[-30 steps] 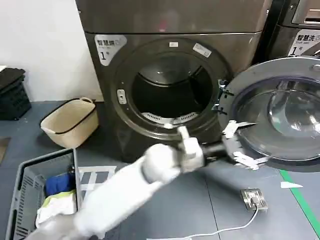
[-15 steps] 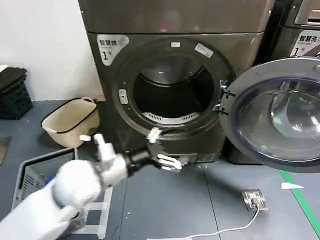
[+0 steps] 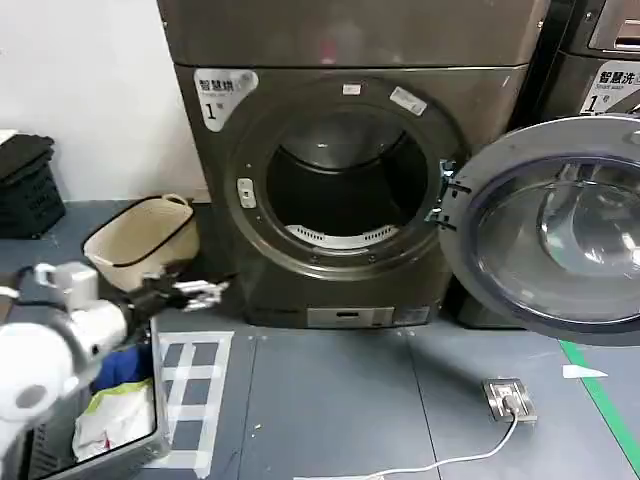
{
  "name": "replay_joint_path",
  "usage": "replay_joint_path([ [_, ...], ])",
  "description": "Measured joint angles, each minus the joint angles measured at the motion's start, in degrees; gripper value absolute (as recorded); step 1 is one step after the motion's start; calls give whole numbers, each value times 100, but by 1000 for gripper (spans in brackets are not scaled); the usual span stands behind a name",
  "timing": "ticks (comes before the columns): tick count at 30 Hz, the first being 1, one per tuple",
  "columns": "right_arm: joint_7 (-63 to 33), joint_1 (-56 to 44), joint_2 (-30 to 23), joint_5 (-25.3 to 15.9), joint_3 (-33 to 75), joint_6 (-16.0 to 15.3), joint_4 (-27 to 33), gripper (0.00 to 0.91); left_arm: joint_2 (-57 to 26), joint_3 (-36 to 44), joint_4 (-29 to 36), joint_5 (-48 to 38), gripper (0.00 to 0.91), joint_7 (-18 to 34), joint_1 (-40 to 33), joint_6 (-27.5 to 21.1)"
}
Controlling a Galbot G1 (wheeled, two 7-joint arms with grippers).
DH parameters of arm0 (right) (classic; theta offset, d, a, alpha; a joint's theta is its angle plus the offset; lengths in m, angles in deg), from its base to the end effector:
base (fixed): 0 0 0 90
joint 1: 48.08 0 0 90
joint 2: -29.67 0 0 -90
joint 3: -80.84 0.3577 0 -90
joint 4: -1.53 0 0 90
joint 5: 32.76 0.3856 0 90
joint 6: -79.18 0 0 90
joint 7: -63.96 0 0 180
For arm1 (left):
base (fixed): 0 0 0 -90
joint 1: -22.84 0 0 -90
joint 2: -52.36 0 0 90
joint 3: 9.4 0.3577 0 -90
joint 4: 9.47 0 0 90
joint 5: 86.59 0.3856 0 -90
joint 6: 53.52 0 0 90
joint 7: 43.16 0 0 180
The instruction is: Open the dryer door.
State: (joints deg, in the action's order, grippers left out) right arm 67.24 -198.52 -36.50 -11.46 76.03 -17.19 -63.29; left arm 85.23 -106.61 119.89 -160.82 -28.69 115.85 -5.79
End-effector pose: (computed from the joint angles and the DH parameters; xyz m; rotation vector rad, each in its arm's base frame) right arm -0.2785 -0.5289 -0.1916 -1.6835 -1.7890 0.4719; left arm 0.2938 0.1153 -0.0455 -0.5229 -2.7256 -0.0164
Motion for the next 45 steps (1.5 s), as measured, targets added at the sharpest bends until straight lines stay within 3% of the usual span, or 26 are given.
replay_joint_path([
  [8, 177, -11, 92, 216, 65, 83, -33, 907, -375, -805, -441, -1131, 907, 1049, 675, 1],
  [17, 217, 26, 75, 211, 2, 110, -145, 907, -724, -914, -1246, -3294, 907, 2783, 958, 6],
  [24, 221, 51, 120, 229, -25, 122, -149, 907, -859, -958, -1724, -4392, 907, 3632, 1139, 9],
  [39, 253, 80, 130, 324, -42, 255, -101, 907, -1004, -743, -2161, -5748, 907, 4103, 1219, 10],
  [45, 262, 71, 121, 364, -43, 257, -72, 907, -1063, -651, -2227, -5853, 907, 4330, 1269, 9],
])
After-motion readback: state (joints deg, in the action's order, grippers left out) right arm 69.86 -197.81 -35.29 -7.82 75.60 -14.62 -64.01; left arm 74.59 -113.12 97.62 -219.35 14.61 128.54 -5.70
